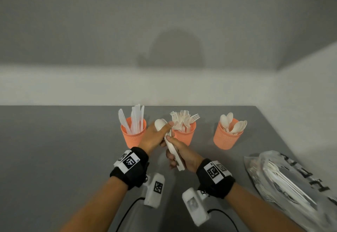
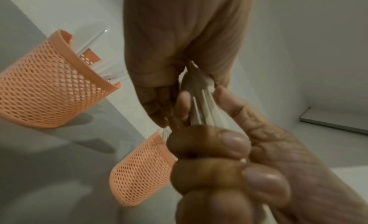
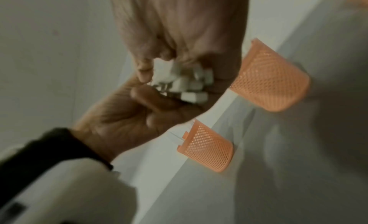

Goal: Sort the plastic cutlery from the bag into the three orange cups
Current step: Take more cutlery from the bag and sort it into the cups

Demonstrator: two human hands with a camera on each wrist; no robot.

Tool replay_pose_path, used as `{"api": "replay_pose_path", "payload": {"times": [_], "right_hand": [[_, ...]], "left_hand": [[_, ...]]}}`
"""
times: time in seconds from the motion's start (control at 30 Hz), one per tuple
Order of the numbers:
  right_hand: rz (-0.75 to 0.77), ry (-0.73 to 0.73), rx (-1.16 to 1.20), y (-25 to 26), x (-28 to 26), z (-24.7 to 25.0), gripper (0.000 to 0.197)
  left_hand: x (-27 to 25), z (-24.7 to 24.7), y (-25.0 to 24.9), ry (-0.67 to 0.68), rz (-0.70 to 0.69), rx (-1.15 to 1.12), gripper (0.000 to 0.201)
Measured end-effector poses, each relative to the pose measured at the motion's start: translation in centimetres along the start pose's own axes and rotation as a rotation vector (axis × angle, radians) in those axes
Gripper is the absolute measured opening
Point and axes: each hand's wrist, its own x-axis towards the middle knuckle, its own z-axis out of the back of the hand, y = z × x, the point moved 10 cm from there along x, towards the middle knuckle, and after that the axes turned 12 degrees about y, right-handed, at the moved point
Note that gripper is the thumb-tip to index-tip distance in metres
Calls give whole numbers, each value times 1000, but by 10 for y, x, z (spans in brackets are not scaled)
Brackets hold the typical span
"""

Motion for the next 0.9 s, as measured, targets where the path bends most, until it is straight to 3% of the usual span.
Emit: {"api": "replay_pose_path", "payload": {"times": [0.13,0.2,0.33,0.63,0.9], "right_hand": [[143,-206,21,4,-8,26,19],[186,-256,-15,5,-12,32,17],[224,-260,-58,7,-19,35,24],[186,-200,129,-5,-26,40,32],[197,-173,50,4,-30,39,32]], "left_hand": [[-7,8,5,-229,32,8,48],[-10,3,3,-260,17,46,46],[-10,-11,-2,-222,-5,97,41],[-9,-25,-3,-136,14,50,13],[-12,-40,-5,-106,-7,-19,38]]}}
